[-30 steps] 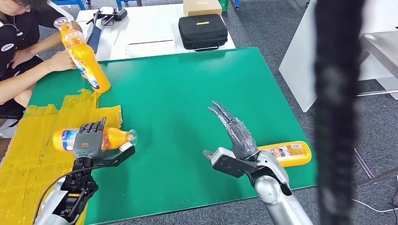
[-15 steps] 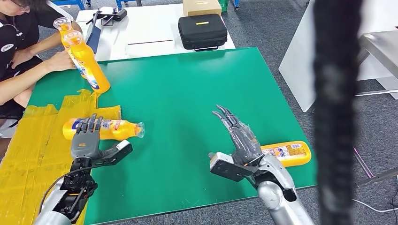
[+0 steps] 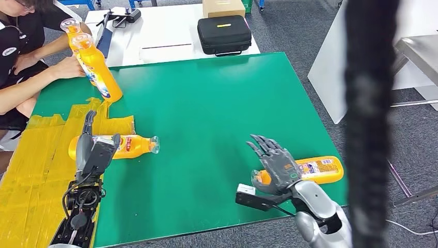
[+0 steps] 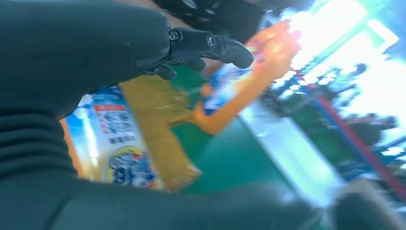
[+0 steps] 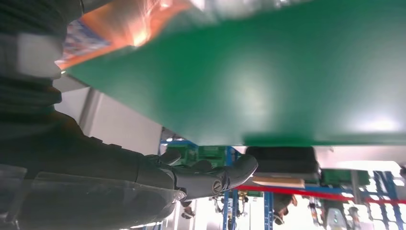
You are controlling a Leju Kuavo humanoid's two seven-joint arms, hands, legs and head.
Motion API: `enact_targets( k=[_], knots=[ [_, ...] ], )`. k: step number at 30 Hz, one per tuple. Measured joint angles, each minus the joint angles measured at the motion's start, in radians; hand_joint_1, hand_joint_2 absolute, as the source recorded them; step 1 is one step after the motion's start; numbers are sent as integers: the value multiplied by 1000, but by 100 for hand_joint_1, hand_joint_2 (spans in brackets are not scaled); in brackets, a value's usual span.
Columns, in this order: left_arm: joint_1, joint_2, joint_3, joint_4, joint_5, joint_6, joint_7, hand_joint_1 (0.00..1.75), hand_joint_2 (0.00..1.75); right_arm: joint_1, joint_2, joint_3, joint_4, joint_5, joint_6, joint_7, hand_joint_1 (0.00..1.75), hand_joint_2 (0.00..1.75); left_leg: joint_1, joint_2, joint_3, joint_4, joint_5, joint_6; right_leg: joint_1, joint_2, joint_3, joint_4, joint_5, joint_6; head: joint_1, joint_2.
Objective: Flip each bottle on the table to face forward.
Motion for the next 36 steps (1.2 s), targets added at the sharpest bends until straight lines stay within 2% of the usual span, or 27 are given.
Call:
enact_targets(
  k=[7, 10, 13, 25, 29, 36],
  knots=[
    [32, -18, -4, -143, 68, -59, -34, 0, 175, 27, -79, -23, 0, -19, 72, -27, 0, 175, 0, 0, 1, 0, 0, 0, 0, 0, 0, 0, 0, 0, 0, 0],
    [53, -20, -20, -218, 97, -80, -37, 0, 175, 39, -124, -54, 2, -48, 108, -58, 0, 175, 0, 1, 0, 0, 0, 0, 0, 0, 0, 0, 0, 0, 0, 0],
    [70, -20, -43, -279, 106, -87, -36, 0, 175, 41, -144, -99, 11, -58, 131, -72, 0, 175, 0, 1, 0, 0, -1, 0, 0, 0, 0, 0, 0, 0, 0, 0],
    [87, -22, -82, -329, 116, -82, -30, 0, 175, 22, -131, -280, 122, 11, 146, -25, 0, 175, 0, 0, 0, 0, -1, 0, 0, 0, 0, 0, 0, 0, -1, 0],
    [88, -26, -86, -329, 117, -82, -30, 0, 175, 5, -120, -310, 166, 75, 133, 24, 0, 175, 0, 0, 0, 0, -1, 0, 0, 0, 0, 0, 0, 0, 0, 0],
    [88, -37, -89, -328, 120, -83, -29, 0, 175, 2, -96, -333, 215, 126, 133, 52, 0, 175, 0, 0, 0, 0, -1, 0, 0, 0, 0, 0, 0, 0, 0, 0]
  ],
)
